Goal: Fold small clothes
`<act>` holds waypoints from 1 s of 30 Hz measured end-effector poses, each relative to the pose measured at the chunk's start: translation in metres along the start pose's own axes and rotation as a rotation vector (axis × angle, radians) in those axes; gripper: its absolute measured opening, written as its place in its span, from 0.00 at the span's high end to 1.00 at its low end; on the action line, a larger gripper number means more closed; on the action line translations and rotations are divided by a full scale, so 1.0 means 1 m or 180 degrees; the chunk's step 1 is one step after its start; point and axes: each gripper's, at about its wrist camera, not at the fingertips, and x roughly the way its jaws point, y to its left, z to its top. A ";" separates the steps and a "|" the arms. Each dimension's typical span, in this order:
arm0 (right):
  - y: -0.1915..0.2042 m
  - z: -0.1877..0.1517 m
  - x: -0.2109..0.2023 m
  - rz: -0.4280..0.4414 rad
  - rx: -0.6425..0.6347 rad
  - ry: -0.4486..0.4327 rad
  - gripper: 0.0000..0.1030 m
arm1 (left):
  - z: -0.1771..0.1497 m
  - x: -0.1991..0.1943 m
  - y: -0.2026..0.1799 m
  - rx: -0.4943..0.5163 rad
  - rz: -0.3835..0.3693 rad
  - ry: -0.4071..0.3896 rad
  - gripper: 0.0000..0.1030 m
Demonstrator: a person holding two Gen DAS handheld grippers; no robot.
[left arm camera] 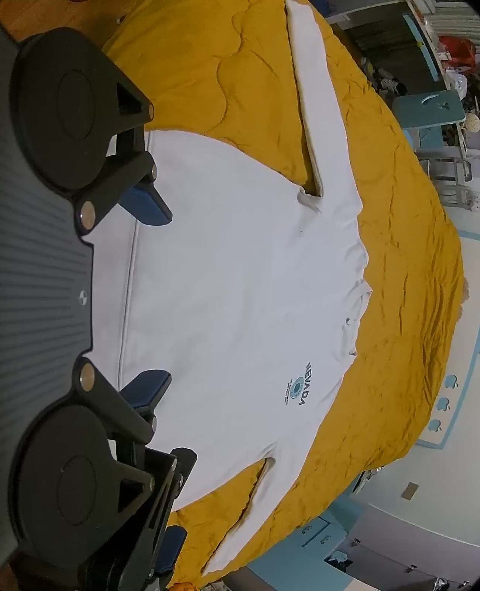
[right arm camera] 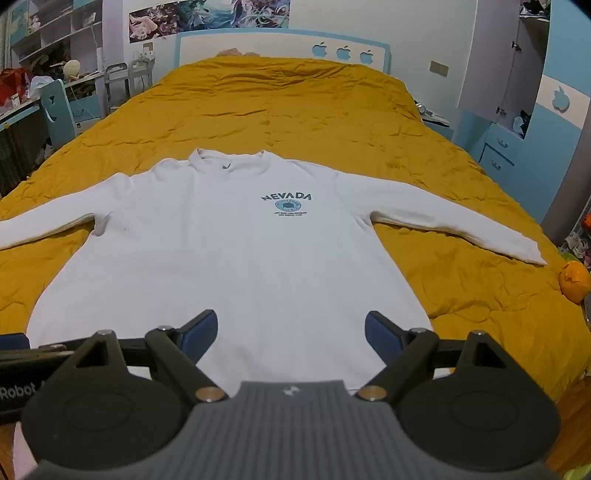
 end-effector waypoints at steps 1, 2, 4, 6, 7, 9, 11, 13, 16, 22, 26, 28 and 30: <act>0.000 0.000 0.000 -0.0004 0.0002 -0.0006 0.20 | -0.002 0.001 -0.007 0.0001 0.0001 -0.0015 0.00; 0.000 0.000 -0.001 -0.0008 0.0004 -0.0012 0.20 | 0.001 0.001 0.001 -0.0057 -0.0095 0.0031 0.00; 0.000 -0.001 -0.003 -0.0014 0.0004 -0.0024 0.20 | 0.000 0.003 0.001 -0.0066 -0.0092 0.0030 0.00; 0.000 0.000 0.001 0.0002 -0.0009 0.0038 0.20 | 0.000 0.002 0.003 -0.0081 -0.0104 0.0024 0.00; 0.000 0.001 0.001 0.0002 -0.0009 0.0038 0.20 | -0.003 0.001 0.002 -0.0079 -0.0099 0.0006 0.00; 0.000 0.001 0.001 0.0003 -0.0011 0.0041 0.20 | -0.002 0.002 0.004 -0.0078 -0.0099 0.0012 0.00; 0.000 0.001 0.002 0.0015 -0.0010 0.0049 0.20 | -0.002 0.003 0.005 -0.0074 -0.0090 0.0011 0.00; -0.001 0.002 0.002 0.0006 -0.0002 0.0054 0.20 | -0.003 0.004 0.005 -0.0058 -0.0091 0.0011 0.00; -0.002 0.002 0.001 0.0002 -0.0005 0.0049 0.20 | -0.003 0.004 0.005 -0.0065 -0.0097 0.0018 0.00; 0.000 0.000 0.003 0.0006 -0.0009 0.0050 0.20 | -0.003 0.005 0.008 -0.0071 -0.0143 0.0032 0.00; 0.000 0.000 0.004 0.0007 -0.0007 0.0069 0.20 | -0.003 0.005 0.006 -0.0082 -0.0143 0.0048 0.00; -0.001 0.001 0.005 0.0007 -0.0005 0.0071 0.20 | -0.004 0.005 0.005 -0.0087 -0.0150 0.0048 0.00; -0.002 0.001 0.005 0.0004 -0.0001 0.0067 0.20 | -0.004 0.005 0.005 -0.0092 -0.0158 0.0049 0.00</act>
